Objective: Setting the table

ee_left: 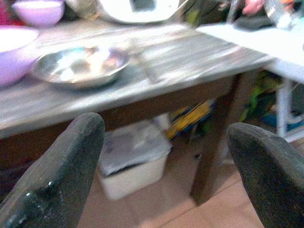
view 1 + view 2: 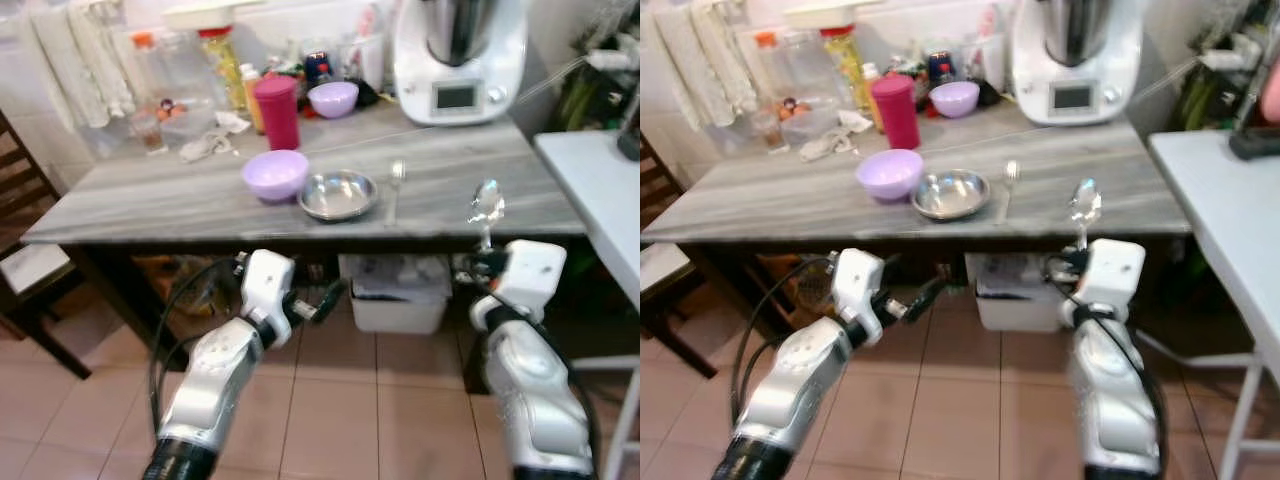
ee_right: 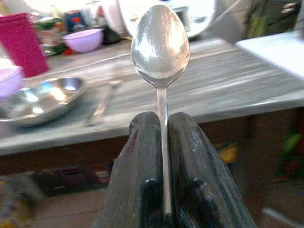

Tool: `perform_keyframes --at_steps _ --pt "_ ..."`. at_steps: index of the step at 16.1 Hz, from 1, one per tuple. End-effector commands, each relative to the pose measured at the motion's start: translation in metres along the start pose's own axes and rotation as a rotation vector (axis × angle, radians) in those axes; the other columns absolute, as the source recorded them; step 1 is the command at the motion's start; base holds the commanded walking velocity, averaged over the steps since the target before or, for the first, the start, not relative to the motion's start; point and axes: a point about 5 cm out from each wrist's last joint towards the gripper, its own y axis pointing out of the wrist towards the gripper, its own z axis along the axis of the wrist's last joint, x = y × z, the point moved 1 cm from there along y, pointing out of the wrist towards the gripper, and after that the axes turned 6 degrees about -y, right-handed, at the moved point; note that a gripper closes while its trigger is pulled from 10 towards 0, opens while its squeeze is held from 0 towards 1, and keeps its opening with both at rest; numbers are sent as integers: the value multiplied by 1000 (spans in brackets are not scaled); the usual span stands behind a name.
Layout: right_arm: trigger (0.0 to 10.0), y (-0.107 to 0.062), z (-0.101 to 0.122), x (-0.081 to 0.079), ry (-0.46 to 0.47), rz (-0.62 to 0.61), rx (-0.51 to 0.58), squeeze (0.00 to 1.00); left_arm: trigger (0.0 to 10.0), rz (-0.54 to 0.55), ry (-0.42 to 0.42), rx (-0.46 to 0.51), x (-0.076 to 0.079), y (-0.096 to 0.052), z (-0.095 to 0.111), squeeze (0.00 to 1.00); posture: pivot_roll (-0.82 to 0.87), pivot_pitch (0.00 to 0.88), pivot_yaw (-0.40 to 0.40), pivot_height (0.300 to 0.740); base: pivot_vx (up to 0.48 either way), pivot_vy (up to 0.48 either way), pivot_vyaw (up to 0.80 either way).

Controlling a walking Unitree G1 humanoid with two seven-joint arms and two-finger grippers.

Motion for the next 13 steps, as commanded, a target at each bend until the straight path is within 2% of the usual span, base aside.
perform_keyframes --at_steps 1,2,10,13 --pt "10000 1 4 1 -2 0 15 0 10000 -10 7 13 1 2 5 0 -292 0 122 740 337 0 0" --pt "10000 1 4 1 -2 0 13 0 10000 -12 5 13 1 2 5 0 -292 0 122 740 337 0 0" --pt "10000 3 4 -1 -1 8 9 0 10000 -19 1 6 3 3 3 0 -286 0 117 740 340 0 -578" --pt "10000 3 4 -1 -1 8 11 0 10000 -19 1 5 4 3 3 0 -284 0 118 740 339 0 0"
